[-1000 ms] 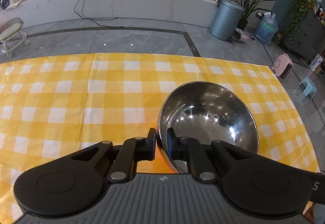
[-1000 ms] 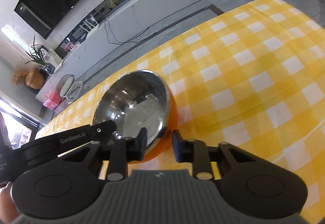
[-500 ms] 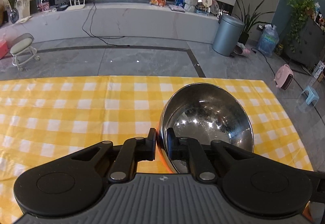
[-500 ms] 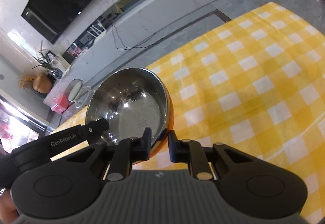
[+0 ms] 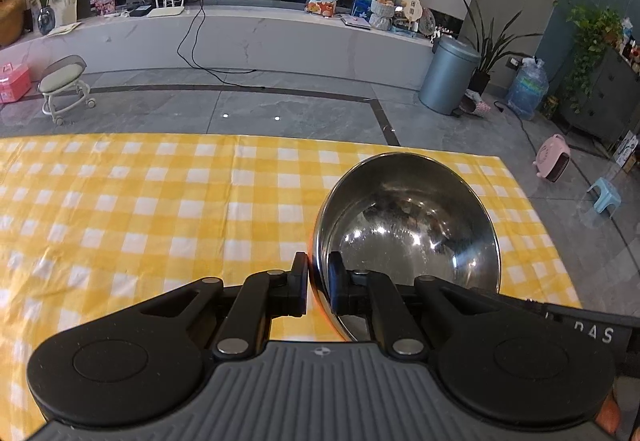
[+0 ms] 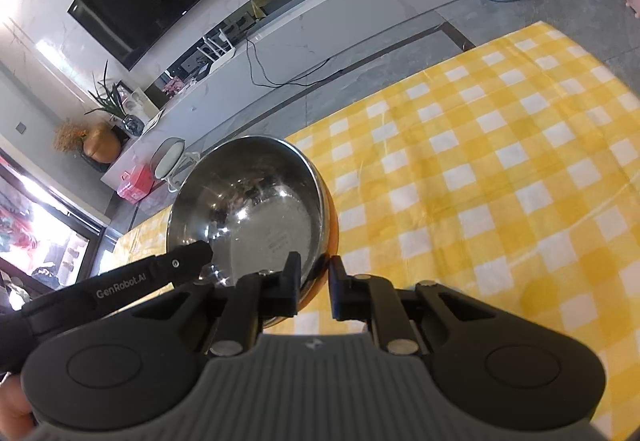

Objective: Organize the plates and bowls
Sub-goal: 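Lift the orange bowl and carry it over the blue bowl with the left tool, then lower the orange bowl into the blue bowl and open the left tool, then move the left tool to the pale green bowl and grip its rim, then lift the pale green bowl and carry it over the orange bowl, then lower the green bowl into the orange bowl and open the left tool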

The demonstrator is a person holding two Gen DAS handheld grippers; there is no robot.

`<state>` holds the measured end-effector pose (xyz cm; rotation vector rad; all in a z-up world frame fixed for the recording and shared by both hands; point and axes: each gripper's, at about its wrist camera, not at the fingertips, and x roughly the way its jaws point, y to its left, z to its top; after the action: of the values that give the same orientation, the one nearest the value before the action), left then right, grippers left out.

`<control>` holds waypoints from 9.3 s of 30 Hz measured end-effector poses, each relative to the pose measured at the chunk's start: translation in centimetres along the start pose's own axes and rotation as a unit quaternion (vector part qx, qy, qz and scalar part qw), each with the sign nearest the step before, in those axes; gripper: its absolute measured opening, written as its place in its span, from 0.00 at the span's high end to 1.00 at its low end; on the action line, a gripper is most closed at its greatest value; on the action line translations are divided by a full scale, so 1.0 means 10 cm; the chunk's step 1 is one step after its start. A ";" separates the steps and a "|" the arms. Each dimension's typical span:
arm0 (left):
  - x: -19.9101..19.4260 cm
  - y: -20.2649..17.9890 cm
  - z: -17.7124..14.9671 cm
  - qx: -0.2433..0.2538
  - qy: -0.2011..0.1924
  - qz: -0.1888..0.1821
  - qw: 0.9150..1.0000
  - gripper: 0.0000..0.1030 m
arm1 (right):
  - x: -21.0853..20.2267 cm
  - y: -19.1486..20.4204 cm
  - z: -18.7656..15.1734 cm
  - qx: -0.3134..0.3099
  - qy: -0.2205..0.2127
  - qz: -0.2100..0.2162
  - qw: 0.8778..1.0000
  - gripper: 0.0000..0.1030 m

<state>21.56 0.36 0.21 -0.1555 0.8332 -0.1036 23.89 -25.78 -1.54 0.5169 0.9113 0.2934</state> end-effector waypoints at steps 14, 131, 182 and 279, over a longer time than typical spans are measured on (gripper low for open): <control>-0.68 0.04 -0.27 -0.035 -0.024 -0.027 0.999 0.90 | -0.73 0.27 -0.42 -0.024 -0.012 -0.001 1.000 0.90; 0.24 -0.30 -0.43 0.034 0.102 -0.124 0.986 0.37 | -0.25 -0.67 -0.46 0.065 0.003 -0.122 0.990 0.63; 1.27 -0.68 -0.30 0.113 0.222 -0.102 0.963 0.91 | 0.35 -1.03 -0.50 0.104 0.065 -0.085 0.989 0.89; -0.38 -0.20 -0.85 0.011 0.105 -0.113 0.988 0.79 | -0.61 -0.03 -1.26 -0.096 0.015 -0.152 0.984 0.89</control>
<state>12.69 -1.88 -2.29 -0.2214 1.0224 -0.3464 10.06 -25.00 -3.92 0.1914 0.9666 0.1085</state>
